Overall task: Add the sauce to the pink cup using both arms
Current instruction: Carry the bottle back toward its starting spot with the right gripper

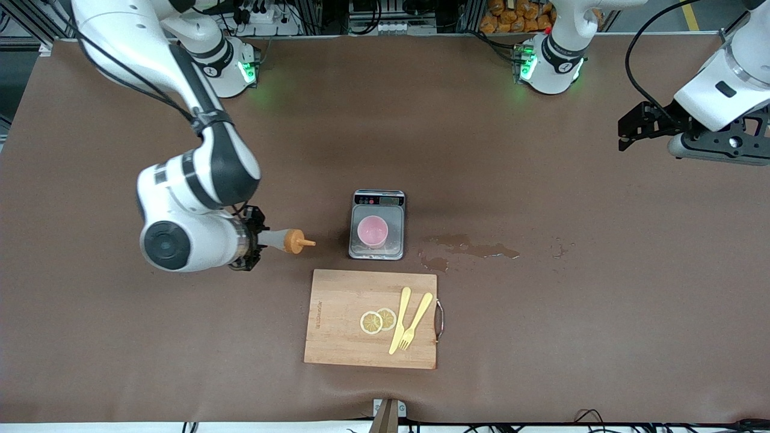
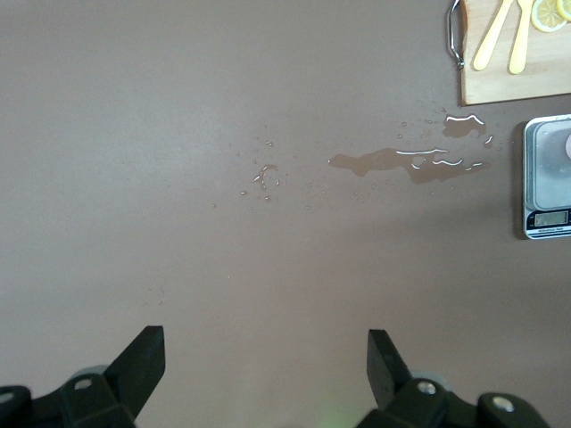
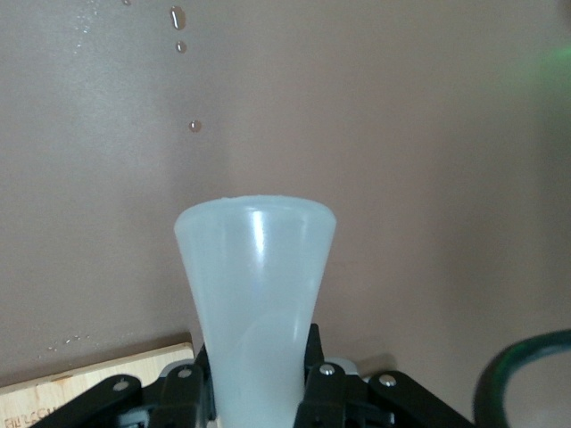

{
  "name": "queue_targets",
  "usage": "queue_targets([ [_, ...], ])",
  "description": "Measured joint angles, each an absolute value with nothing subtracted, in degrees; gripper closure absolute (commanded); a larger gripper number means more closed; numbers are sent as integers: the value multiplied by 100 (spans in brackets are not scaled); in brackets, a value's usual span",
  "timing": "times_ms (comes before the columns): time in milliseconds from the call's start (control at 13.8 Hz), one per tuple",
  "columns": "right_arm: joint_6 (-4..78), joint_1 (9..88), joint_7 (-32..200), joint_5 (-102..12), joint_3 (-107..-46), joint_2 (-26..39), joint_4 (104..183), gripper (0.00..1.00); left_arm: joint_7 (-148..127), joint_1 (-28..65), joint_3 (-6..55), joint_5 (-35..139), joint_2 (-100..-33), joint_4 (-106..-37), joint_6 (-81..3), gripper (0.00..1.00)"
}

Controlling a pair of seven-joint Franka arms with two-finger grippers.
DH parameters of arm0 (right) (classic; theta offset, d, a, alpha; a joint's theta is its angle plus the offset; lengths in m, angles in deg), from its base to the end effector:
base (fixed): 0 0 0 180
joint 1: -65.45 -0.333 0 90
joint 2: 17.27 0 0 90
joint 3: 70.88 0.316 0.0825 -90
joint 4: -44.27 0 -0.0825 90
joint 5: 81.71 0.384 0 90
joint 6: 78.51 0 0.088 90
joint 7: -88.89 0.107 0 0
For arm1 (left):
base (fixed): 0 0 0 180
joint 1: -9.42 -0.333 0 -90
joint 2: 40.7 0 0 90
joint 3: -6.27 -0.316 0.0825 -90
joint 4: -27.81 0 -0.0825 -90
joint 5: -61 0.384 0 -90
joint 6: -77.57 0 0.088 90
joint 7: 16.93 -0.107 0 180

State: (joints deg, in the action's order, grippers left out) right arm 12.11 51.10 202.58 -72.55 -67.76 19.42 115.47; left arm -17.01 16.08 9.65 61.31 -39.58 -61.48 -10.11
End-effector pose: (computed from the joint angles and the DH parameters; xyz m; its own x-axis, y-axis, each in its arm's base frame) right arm 0.6639 0.2174 0.3717 -0.1485 -0.9877 -0.0491 -0.9305 0.1227 0.3450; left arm 0.5363 -0.0947 0.6375 0.9844 -0.1755 -0.0086 -0.1755 -0.9845 -0.0065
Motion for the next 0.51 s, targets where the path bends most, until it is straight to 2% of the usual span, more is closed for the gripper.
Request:
queue_targets([
  [509, 391, 6751, 18072, -5735, -6801, 1862, 11548, 78, -1702, 1625, 1051, 6127, -3981, -6133, -884, 0],
])
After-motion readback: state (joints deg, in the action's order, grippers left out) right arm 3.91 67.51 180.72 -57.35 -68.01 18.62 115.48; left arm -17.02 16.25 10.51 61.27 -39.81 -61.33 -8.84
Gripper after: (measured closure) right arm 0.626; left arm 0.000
